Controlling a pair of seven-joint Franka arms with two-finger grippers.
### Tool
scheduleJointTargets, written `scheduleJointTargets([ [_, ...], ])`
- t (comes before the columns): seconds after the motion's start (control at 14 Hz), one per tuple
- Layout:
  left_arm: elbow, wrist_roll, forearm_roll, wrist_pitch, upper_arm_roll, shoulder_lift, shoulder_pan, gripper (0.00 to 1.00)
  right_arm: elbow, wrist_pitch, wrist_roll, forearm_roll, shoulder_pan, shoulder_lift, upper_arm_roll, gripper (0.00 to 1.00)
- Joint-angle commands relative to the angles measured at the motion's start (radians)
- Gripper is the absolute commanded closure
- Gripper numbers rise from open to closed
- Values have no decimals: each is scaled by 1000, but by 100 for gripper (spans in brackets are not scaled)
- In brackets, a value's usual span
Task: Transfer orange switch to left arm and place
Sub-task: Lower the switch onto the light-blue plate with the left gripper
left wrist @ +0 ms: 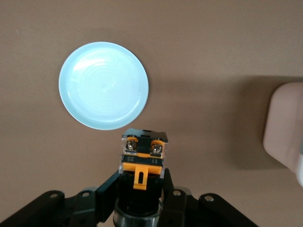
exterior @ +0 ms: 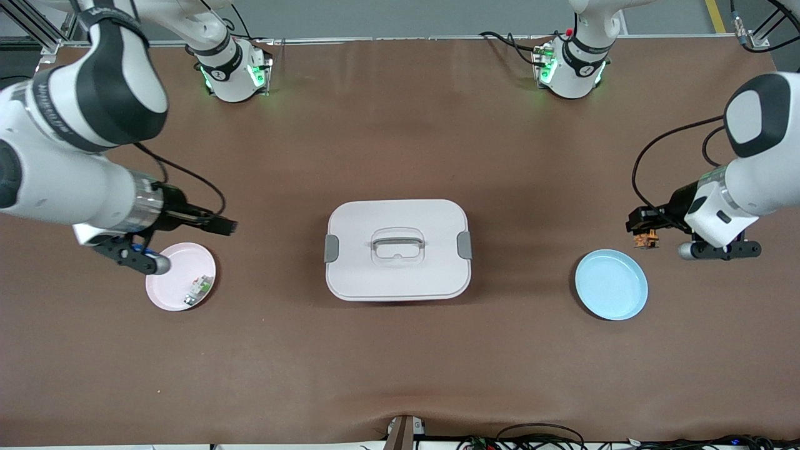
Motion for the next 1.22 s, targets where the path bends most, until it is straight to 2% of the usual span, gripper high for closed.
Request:
scheduleJointTargets([
  [0.0, 11, -18, 74, 67, -10, 70, 35, 86, -33, -20, -184, -72, -72, -46, 18, 0],
  [0.21, 8, -70, 116, 134, 9, 137, 50, 86, -33, -19, -388, -147, -144, -65, 20, 0],
  [0.5, 8, -162, 127, 205, 10, 199, 130, 86, -33, -9, -537, -162, -249, -94, 20, 0],
  [0.72, 11, -400, 127, 225, 10, 219, 154, 87, -44, 21, -557, -178, -286, -119, 18, 0],
  [0.93, 14, -697, 137, 228, 10, 239, 133, 87, -68, 18, -539, -210, -287, -157, 18, 0],
  [1.15, 11, -898, 159, 276, 10, 263, 98, 87, -61, 15, -513, -212, -296, -157, 18, 0],
])
